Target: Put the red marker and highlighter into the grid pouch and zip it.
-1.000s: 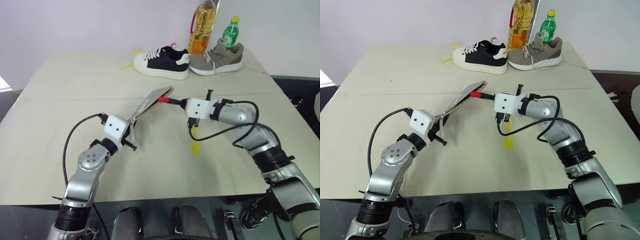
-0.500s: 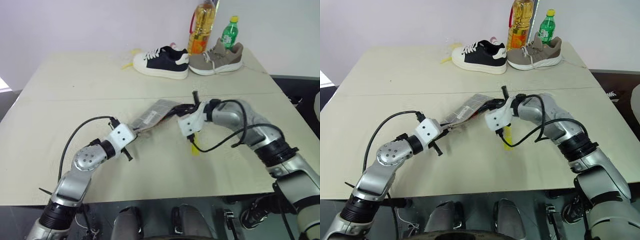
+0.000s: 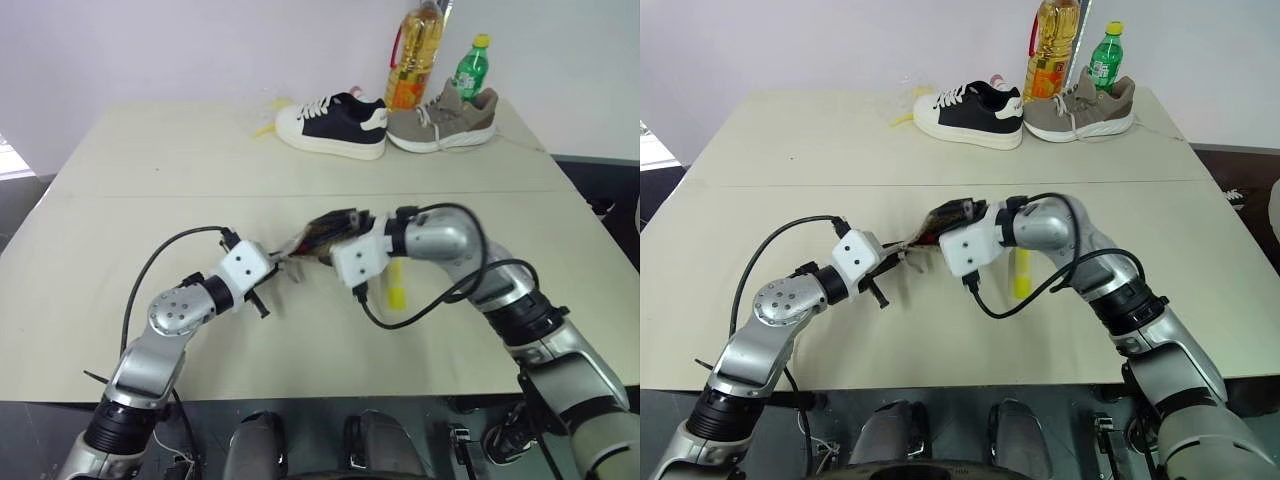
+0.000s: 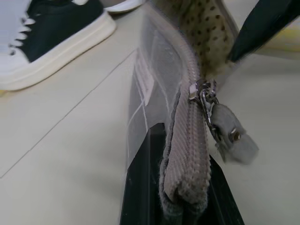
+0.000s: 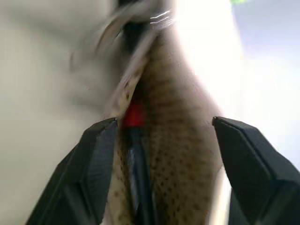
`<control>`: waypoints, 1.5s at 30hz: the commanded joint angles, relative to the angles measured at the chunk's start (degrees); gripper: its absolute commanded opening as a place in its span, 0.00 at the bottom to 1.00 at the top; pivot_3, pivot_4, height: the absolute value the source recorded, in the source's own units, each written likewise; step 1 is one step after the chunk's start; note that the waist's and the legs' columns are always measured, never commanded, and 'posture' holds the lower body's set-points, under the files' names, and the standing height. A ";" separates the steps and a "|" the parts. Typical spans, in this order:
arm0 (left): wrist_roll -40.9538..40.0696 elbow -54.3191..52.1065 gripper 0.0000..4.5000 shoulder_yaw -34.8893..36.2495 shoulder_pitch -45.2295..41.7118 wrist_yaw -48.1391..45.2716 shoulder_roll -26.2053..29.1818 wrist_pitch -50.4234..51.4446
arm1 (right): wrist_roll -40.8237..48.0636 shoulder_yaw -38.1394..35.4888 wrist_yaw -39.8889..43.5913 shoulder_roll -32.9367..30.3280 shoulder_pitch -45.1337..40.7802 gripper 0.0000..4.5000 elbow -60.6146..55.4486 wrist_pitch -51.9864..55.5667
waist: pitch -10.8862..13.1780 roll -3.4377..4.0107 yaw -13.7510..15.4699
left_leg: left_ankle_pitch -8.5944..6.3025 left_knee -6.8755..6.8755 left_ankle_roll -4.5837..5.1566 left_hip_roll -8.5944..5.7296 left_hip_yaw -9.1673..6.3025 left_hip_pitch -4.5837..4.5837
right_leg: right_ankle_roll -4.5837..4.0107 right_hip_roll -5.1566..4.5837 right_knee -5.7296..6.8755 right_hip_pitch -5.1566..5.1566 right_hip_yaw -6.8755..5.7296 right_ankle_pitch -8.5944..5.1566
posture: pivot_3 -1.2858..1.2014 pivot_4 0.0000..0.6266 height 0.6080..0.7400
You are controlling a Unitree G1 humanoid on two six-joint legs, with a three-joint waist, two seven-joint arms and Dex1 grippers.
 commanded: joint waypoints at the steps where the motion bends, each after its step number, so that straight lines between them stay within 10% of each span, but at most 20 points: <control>1: 0.75 0.87 0.00 2.00 -0.31 3.32 -1.33 -1.38 | 15.96 -10.29 3.23 0.26 -1.18 0.69 -7.78 21.28 | -0.03 -0.04 0.01 | 0.00 0.01 0.00 0.00 -0.02 0.00 | 0.00 0.00 0.01 0.01 0.00 0.00 | 0.52 0.24 0.74; 5: 2.13 2.92 0.00 1.72 -0.68 5.90 -2.62 -2.89 | 23.30 -16.81 2.23 -3.16 -0.05 0.69 -9.24 41.03 | -0.05 -0.07 0.01 | -0.02 0.00 0.04 0.01 -0.09 0.03 | -0.03 -0.02 0.00 0.07 -0.02 0.01 | 0.52 0.24 0.74; 8: 2.70 3.97 0.00 1.19 -0.81 6.73 -3.34 -3.77 | 24.16 -17.69 -1.08 -6.69 3.88 0.99 -10.73 55.27 | -0.09 -0.13 0.09 | -0.04 -0.04 0.06 0.00 -0.09 0.03 | -0.04 -0.05 -0.01 0.05 -0.02 0.01 | 0.52 0.24 0.74; 18: 2.53 7.82 0.00 -0.90 -2.81 5.85 -5.84 -5.69 | 20.95 -23.25 -27.66 7.56 9.68 0.99 -18.55 96.80 | -0.11 -0.08 -0.07 | -0.04 -0.12 0.06 0.02 -0.08 -0.02 | -0.08 -0.01 0.06 -0.13 -0.02 0.03 | 0.52 0.24 0.74; 22: 2.45 8.28 0.00 -1.39 -3.73 5.95 -6.40 -5.77 | 24.31 -23.06 -32.03 9.41 12.33 0.87 -19.77 96.80 | -0.13 -0.10 0.08 | -0.04 -0.10 0.07 -0.06 -0.08 -0.10 | -0.08 -0.08 -0.02 -0.10 -0.02 0.03 | 0.52 0.24 0.74; 29: 2.13 7.13 0.00 -0.37 -2.87 6.58 -6.64 -5.38 | 25.32 -16.22 -36.05 5.12 10.91 0.19 -21.25 96.75 | -0.15 -0.14 -0.22 | -0.06 -0.10 0.09 -0.06 -0.10 -0.06 | -0.07 -0.04 -0.01 -0.10 -0.02 0.03 | 0.52 0.24 0.74; 38: 1.55 5.63 0.00 0.96 -1.65 6.64 -6.20 -5.21 | 15.00 -2.83 -14.73 -18.55 9.66 0.19 -21.66 37.61 | -0.09 -0.13 -0.10 | -0.07 -0.19 0.11 -0.10 -0.08 -0.06 | 0.04 -0.02 -0.11 -0.09 -0.01 -0.02 | 0.52 0.24 0.74; 45: 0.91 5.18 0.00 0.98 -1.68 6.51 -6.23 -5.14 | 12.87 -3.59 -11.05 -17.19 8.38 0.19 -17.17 32.27 | -0.08 -0.14 -0.05 | -0.06 -0.10 0.09 -0.04 -0.06 -0.02 | 0.03 -0.01 -0.07 -0.06 -0.01 -0.01 | 0.52 0.24 0.74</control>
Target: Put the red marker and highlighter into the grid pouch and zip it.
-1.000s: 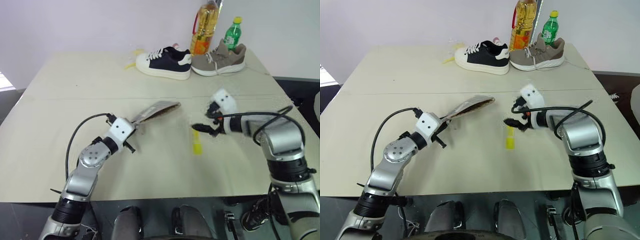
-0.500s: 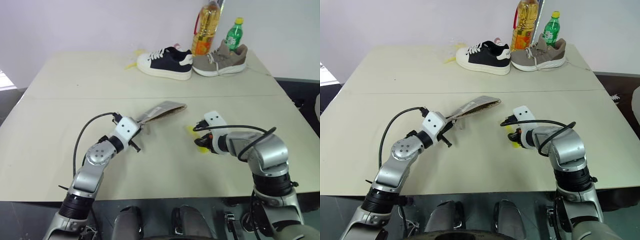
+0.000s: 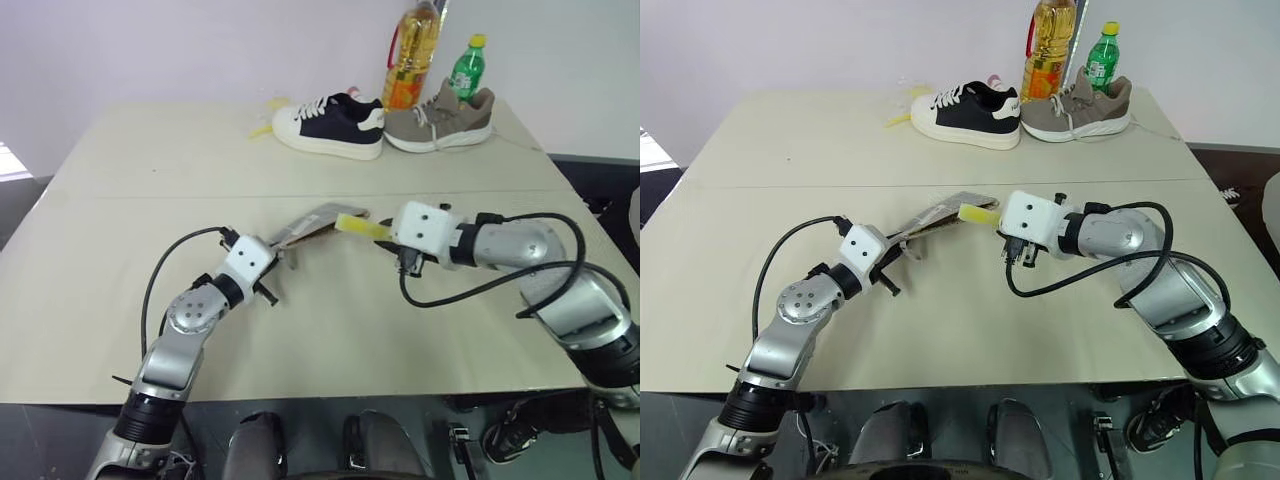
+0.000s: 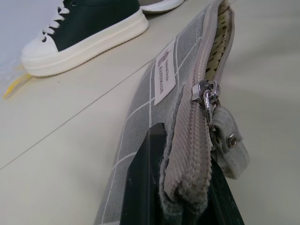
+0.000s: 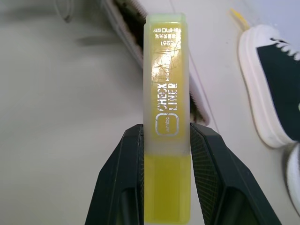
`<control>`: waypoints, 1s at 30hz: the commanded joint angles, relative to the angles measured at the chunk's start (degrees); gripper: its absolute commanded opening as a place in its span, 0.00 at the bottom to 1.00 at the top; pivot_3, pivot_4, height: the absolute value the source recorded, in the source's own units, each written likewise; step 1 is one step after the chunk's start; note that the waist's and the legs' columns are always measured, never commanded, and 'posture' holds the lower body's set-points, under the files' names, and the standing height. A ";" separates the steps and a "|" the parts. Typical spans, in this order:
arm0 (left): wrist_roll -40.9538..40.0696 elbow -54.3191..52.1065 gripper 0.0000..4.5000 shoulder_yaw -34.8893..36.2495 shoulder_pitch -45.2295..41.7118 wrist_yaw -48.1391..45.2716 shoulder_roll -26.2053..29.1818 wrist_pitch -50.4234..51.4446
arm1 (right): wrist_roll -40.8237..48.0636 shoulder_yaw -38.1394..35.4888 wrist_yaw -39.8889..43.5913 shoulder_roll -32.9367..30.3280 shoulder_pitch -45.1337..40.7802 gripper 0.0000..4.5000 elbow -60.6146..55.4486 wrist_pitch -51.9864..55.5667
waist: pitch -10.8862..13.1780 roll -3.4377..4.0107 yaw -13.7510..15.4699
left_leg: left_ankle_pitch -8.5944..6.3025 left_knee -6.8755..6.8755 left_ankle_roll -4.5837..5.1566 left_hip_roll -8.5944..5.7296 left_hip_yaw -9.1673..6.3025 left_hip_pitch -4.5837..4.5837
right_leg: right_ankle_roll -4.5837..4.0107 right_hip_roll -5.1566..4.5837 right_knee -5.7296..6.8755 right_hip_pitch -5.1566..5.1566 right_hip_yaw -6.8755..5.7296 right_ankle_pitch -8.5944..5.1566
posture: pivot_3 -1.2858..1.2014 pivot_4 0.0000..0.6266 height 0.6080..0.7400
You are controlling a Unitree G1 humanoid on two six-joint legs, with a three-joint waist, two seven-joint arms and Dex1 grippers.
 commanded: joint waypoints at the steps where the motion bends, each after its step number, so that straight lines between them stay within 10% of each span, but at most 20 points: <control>1: -1.09 -2.97 0.00 1.24 -0.12 -0.03 0.05 -0.24 | -2.45 -0.27 0.63 1.43 -2.21 0.19 1.43 -2.04 | 0.00 0.00 0.02 | 0.00 0.01 0.00 0.00 0.00 0.00 | 0.00 0.00 0.00 0.01 0.00 0.00 | 0.52 0.24 0.74; 11: -3.89 -6.21 0.00 -0.18 1.12 -3.72 0.54 -0.06 | -11.92 3.34 0.86 4.03 -3.92 0.19 4.33 -4.62 | 0.00 0.01 0.04 | 0.00 0.01 0.00 0.00 0.01 -0.01 | -0.01 -0.01 0.02 0.00 0.00 0.00 | 0.52 0.24 0.74; 23: -3.54 -7.28 0.00 -3.35 0.18 -7.20 1.59 0.01 | -29.79 11.18 2.86 5.46 -8.42 0.19 5.93 -33.47 | 0.01 0.03 -0.11 | 0.02 0.03 -0.03 0.02 0.05 0.02 | 0.00 0.02 0.05 -0.01 0.00 -0.01 | 0.52 0.24 0.74; 30: -6.60 -7.72 0.00 0.36 0.80 -4.33 -0.60 3.52 | -23.29 3.56 5.32 8.08 -8.62 0.97 8.46 -31.61 | 0.02 0.03 0.10 | 0.04 0.15 -0.07 0.01 0.05 0.01 | 0.00 0.01 0.06 0.07 0.00 -0.01 | 0.52 0.24 0.74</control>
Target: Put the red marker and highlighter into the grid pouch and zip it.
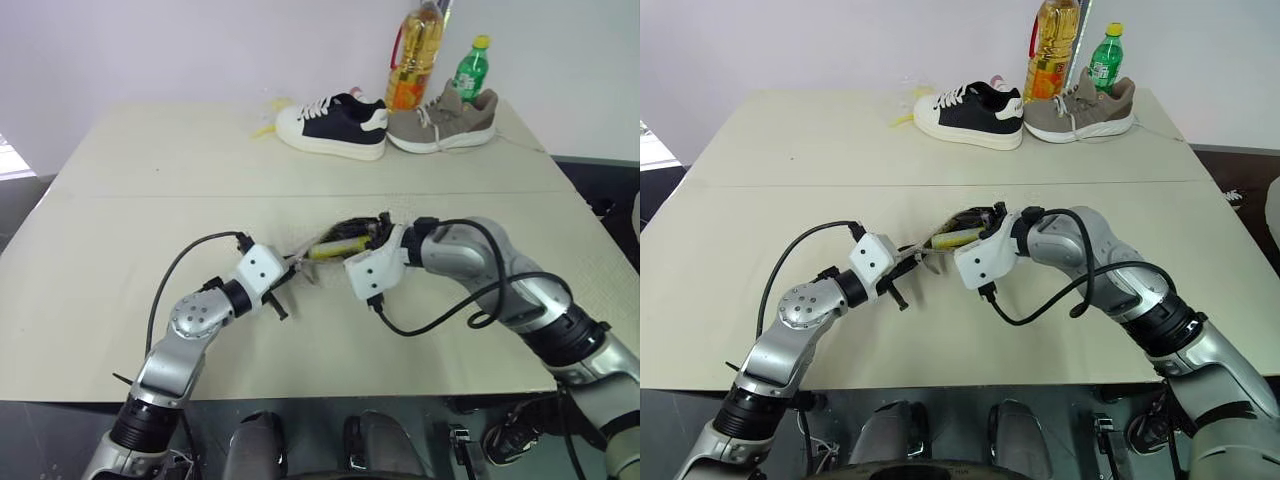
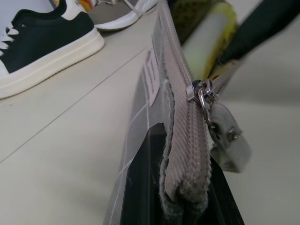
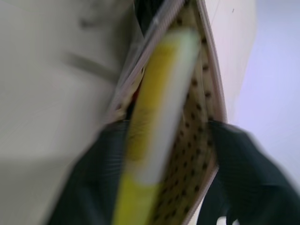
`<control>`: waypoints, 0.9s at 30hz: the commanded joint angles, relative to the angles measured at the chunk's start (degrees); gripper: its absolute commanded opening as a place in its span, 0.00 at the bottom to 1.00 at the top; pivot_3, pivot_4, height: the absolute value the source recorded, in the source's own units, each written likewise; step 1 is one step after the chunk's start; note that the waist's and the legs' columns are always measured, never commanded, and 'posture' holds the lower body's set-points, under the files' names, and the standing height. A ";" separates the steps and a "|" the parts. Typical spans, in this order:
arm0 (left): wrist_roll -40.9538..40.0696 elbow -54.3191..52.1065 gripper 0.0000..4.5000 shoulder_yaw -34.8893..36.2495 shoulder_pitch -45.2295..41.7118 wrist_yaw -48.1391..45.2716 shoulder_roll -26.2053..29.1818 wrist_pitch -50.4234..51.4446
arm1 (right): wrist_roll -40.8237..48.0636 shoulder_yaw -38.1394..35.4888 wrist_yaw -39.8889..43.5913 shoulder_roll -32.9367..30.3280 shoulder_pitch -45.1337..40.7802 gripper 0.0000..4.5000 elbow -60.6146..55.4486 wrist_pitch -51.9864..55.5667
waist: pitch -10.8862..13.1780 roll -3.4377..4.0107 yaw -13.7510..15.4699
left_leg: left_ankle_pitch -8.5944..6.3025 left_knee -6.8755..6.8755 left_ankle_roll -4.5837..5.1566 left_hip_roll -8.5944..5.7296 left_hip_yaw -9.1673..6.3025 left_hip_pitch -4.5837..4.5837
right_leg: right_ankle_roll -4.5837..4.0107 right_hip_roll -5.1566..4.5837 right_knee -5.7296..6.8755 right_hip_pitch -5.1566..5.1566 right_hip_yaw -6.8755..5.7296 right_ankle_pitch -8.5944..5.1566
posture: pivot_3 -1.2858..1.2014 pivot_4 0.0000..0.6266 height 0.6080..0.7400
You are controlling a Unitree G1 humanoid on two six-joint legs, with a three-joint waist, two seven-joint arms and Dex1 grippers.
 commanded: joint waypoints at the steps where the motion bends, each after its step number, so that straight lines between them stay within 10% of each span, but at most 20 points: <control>1: -4.52 -2.74 0.00 3.88 -0.31 2.29 -2.61 2.51 | 8.26 -8.00 2.23 1.51 -1.45 0.99 -1.46 4.77 | 0.00 0.00 -0.05 | 0.00 0.01 0.00 0.00 -0.01 0.00 | 0.00 0.00 0.01 0.01 0.00 0.00 | 0.52 0.24 0.74; 10: -17.15 -4.23 0.00 10.73 -2.63 5.72 -8.99 13.73 | 42.88 -23.69 6.10 10.84 -2.42 0.99 -12.61 45.80 | -0.05 -0.07 0.14 | -0.01 0.02 0.03 0.02 -0.15 0.02 | -0.02 0.01 0.06 0.09 -0.02 0.02 | 0.52 0.24 0.74; 23: -22.29 -5.12 0.00 11.88 -4.40 7.65 -9.68 17.08 | 41.69 -14.16 -18.19 28.73 1.94 0.99 -9.20 64.07 | -0.14 -0.19 -0.17 | -0.02 0.01 0.06 -0.03 -0.31 0.00 | -0.08 0.08 0.11 0.02 -0.03 0.05 | 0.52 0.24 0.74; 27: -22.38 -5.59 0.00 11.88 -4.13 7.87 -9.75 17.24 | 40.88 -13.28 -19.72 29.94 1.24 0.71 -6.50 62.34 | -0.14 -0.19 -0.04 | -0.02 0.01 0.06 -0.06 -0.29 -0.05 | -0.08 0.06 0.07 0.01 -0.03 0.05 | 0.52 0.24 0.74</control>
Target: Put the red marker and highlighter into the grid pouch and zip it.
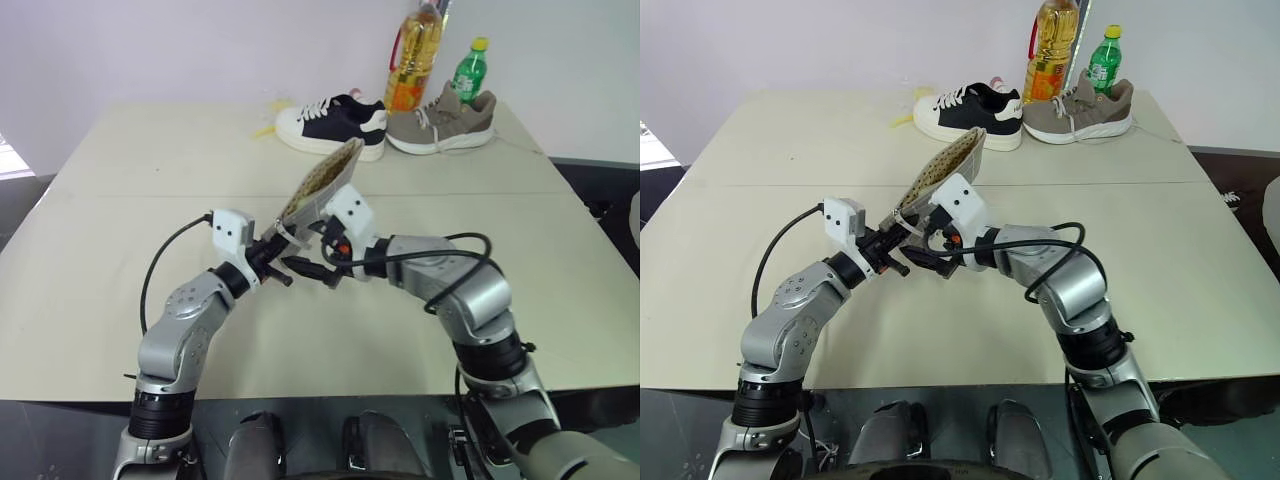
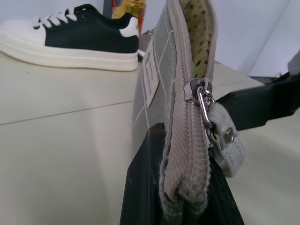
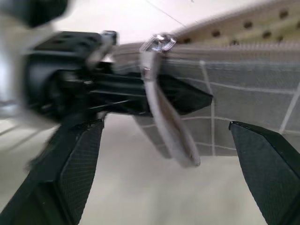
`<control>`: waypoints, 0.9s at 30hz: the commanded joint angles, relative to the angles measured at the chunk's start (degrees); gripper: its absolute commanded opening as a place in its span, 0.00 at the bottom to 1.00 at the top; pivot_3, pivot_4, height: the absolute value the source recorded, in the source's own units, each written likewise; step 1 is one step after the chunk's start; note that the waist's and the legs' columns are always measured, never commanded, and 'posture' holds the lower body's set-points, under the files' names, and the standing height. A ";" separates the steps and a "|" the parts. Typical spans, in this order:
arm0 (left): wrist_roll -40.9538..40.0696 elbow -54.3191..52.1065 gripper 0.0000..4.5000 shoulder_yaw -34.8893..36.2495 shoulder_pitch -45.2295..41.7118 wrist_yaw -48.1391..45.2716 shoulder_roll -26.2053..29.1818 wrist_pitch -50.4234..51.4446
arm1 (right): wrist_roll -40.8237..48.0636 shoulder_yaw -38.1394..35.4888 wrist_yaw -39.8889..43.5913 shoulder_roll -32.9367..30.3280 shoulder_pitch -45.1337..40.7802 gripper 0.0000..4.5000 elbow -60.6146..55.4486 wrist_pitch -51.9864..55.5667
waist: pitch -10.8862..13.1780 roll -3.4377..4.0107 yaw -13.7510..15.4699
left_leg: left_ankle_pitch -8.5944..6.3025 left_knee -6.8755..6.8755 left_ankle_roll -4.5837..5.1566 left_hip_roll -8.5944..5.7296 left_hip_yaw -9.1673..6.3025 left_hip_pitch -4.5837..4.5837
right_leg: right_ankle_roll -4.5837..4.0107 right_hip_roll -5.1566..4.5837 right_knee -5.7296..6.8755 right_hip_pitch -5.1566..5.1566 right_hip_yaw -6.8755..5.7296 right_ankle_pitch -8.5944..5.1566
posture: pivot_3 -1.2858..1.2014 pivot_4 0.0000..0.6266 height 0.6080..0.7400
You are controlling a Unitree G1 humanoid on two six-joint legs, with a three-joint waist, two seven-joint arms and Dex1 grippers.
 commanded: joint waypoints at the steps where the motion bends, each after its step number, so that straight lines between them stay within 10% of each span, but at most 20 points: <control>1: -1.45 -3.16 0.00 0.50 -0.29 0.28 0.01 -0.51 | -0.72 0.01 -0.87 -0.26 -1.81 0.59 -0.04 -2.37 | 0.00 0.00 -0.04 | 0.00 0.00 0.00 0.00 0.01 0.00 | 0.00 0.00 -0.01 0.00 0.00 0.00 | 0.52 0.24 0.74; 6: -1.10 -3.36 0.00 0.59 0.23 0.58 0.23 -0.87 | -1.05 -0.42 0.49 -3.44 -2.89 0.01 0.30 -4.24 | 0.00 0.00 -0.16 | 0.00 -0.03 0.00 0.00 0.00 0.00 | 0.00 0.00 -0.02 0.00 0.00 0.00 | 0.52 0.24 0.74; 23: 6.97 -0.14 0.00 -3.99 4.35 -6.24 9.66 -9.96 | -9.30 -6.30 9.89 -28.87 -9.62 0.01 15.37 -21.90 | 0.06 0.10 -0.09 | 0.00 -0.15 0.00 0.02 0.17 0.02 | 0.00 -0.02 -0.08 -0.10 0.01 -0.01 | 0.52 0.24 0.74; 27: 6.99 -1.03 0.32 -4.48 6.00 -9.48 12.52 -9.85 | -4.49 -6.36 20.36 -33.74 -0.70 0.30 8.59 -23.59 | 0.06 0.09 -0.02 | -0.01 -0.18 0.00 0.03 0.14 0.02 | 0.01 -0.02 -0.17 -0.07 0.01 -0.01 | 0.52 0.24 0.74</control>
